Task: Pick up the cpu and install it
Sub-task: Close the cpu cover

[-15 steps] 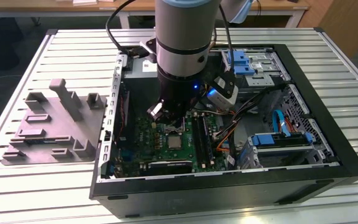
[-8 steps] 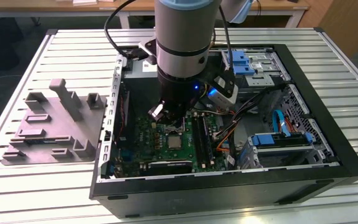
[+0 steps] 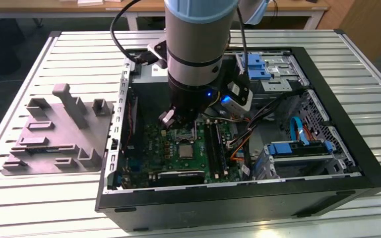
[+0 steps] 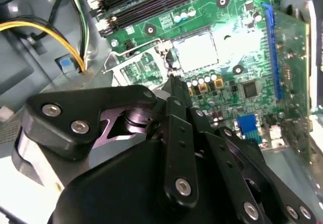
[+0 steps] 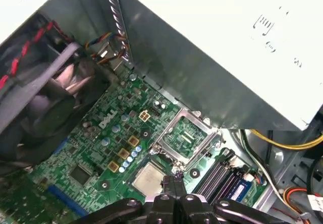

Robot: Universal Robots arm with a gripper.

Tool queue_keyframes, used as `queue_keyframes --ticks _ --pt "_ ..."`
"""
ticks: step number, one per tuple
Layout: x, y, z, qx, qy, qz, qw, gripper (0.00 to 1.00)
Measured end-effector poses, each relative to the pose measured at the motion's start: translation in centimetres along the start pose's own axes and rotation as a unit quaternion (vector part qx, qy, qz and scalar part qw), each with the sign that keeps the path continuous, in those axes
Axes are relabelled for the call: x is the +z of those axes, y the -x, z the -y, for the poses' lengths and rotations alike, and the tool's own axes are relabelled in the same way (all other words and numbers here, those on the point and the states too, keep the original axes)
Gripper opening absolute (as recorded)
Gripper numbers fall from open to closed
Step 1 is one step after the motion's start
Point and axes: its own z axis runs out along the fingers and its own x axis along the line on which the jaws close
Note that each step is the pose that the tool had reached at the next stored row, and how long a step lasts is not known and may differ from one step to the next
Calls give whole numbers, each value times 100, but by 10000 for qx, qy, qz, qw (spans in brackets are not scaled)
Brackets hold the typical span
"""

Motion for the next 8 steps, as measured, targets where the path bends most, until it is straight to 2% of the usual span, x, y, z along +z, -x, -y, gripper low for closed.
queue_keyframes --ticks 4,6,8 --pt "66 86 65 -27 1 -4 10000 11" --pt "76 126 97 -38 10 0 10000 11" --pt "79 126 98 -42 10 0 10000 11"
